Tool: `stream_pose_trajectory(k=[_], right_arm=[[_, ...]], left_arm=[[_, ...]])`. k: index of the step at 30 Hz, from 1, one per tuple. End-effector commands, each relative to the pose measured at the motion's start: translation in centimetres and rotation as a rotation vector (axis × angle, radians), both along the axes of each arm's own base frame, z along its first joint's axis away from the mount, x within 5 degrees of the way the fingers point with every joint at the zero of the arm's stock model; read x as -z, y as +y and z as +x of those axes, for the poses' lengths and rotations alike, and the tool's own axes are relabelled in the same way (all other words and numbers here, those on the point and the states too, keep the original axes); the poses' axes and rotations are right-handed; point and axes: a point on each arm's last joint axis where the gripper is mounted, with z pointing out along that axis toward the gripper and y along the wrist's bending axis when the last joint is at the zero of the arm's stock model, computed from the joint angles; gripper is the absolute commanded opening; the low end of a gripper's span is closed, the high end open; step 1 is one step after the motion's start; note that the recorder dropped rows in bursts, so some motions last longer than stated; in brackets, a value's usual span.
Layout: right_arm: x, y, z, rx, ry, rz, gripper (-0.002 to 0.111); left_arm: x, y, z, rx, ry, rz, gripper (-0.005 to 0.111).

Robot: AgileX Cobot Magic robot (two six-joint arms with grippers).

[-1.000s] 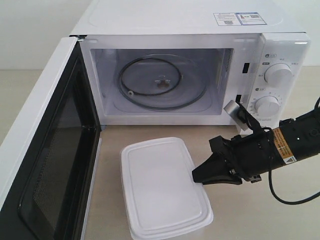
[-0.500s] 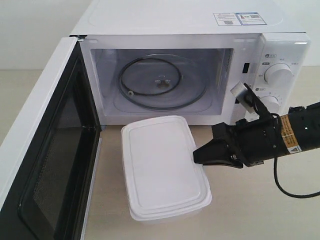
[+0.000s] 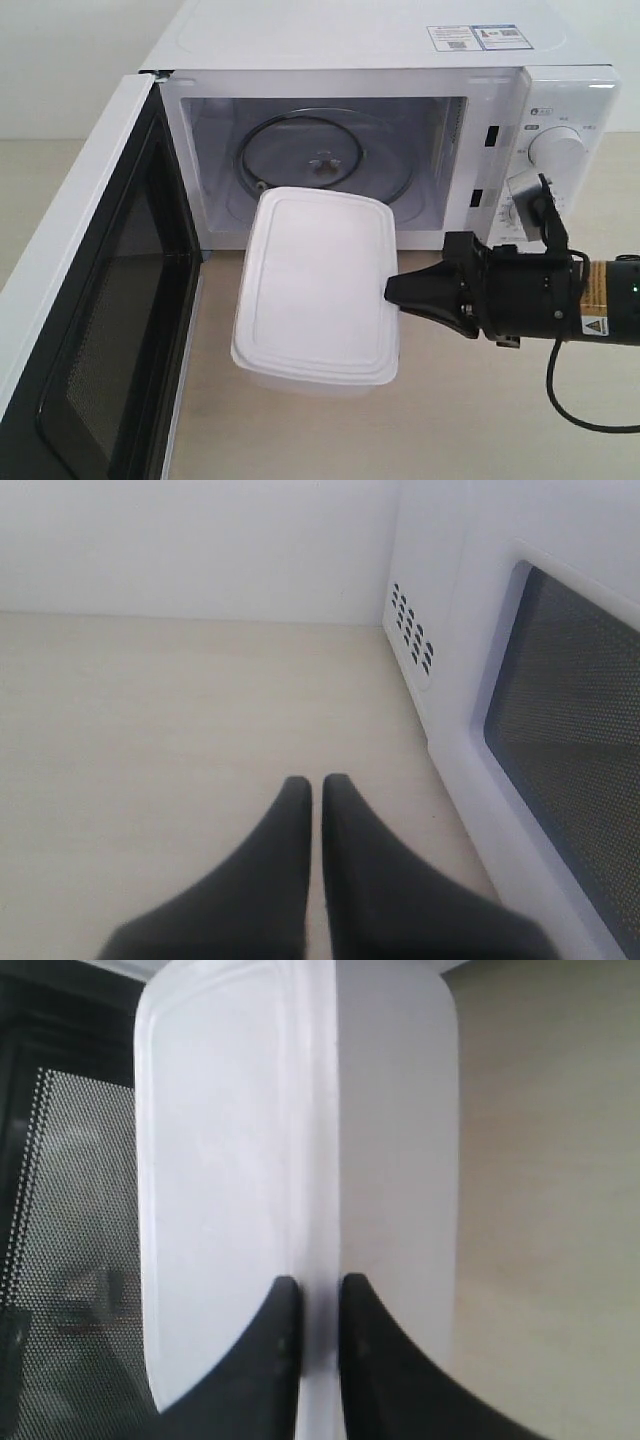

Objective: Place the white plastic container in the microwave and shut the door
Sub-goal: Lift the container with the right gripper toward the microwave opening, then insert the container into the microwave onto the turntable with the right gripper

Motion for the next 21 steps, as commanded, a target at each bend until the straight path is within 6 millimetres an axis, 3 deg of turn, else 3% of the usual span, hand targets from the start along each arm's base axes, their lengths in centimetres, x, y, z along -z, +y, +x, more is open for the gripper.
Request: stream_pose_trajectory(k=[1,5,13,21], right_arm=[[-0.6,-0.2,0.1,0.090,-0.024,0.082,0.000],[-0.5,-0.1,-0.1,0.156,-0.027,0.105,0.000],[-0.6,4.0,-0.7,0.306,-0.079,0.110,0.000],[-0.7,6.4,-1.7,0.517,-0.101,0.107,0.000]], left_arm=[[0.1,0.0,0.0,-0.002,0.004,0.001,0.004],[0.1,0.0,0.0,-0.002,0.004,0.001,0.004],[0.1,0.0,0.0,-0.002,0.004,0.001,0.004],[0.1,0.0,0.0,-0.002,0.004,0.001,0.004]])
